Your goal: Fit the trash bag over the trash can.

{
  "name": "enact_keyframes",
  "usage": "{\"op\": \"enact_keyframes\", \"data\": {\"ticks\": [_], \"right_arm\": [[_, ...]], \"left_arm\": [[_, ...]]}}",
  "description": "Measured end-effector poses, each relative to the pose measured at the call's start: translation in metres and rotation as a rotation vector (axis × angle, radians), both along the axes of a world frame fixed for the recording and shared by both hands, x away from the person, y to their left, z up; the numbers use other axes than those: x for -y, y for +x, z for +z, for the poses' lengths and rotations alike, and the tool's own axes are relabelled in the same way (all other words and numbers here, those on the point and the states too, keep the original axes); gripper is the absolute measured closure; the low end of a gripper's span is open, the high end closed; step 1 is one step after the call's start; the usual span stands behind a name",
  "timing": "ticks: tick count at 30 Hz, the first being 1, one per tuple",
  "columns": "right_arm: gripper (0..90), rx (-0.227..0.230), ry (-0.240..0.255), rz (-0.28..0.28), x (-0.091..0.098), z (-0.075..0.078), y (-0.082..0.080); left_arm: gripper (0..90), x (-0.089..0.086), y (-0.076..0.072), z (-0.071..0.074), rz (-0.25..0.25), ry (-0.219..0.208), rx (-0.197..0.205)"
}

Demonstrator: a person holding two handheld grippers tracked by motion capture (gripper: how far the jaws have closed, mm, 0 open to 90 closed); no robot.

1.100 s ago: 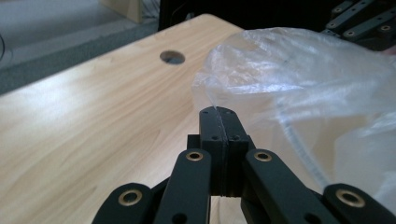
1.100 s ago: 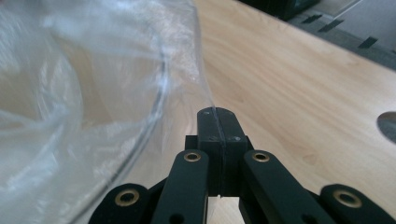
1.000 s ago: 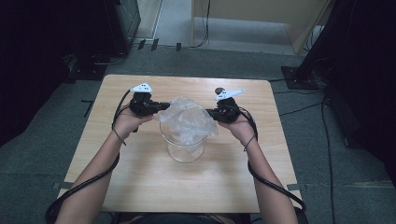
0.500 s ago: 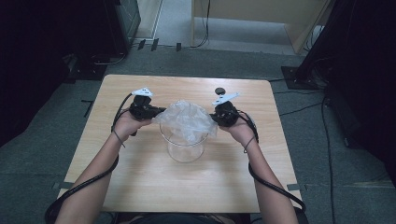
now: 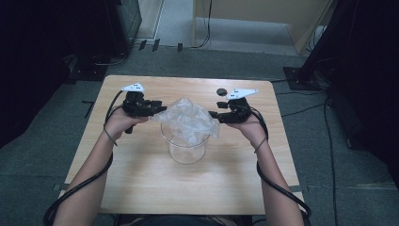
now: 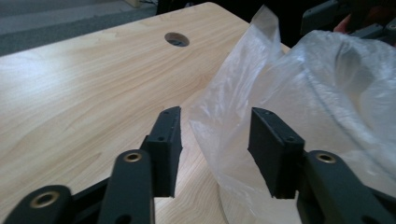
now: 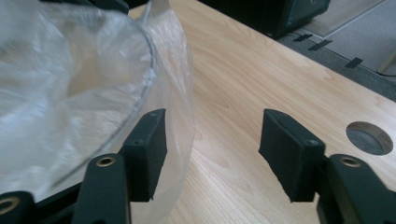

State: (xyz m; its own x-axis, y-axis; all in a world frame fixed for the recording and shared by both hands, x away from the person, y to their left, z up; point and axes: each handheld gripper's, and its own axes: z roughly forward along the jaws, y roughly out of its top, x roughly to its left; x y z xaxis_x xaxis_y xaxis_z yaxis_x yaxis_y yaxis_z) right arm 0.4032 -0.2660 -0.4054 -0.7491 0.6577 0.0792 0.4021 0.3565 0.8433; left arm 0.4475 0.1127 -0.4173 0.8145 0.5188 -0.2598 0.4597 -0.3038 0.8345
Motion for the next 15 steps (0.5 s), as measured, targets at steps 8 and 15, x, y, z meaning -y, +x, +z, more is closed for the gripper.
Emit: {"op": "enact_keyframes", "data": {"ticks": [8,15], "right_arm": [[37.6,0.003,0.037,0.027,0.003,0.014,-0.01],[36.7,0.005,0.036,0.033,0.005,0.018,-0.016]], "left_arm": [[47.7,-0.005,-0.007,0.014,-0.031,-0.009,-0.003],[46.7,-0.006,-0.013,0.02,-0.063,-0.001,-0.018]]}}
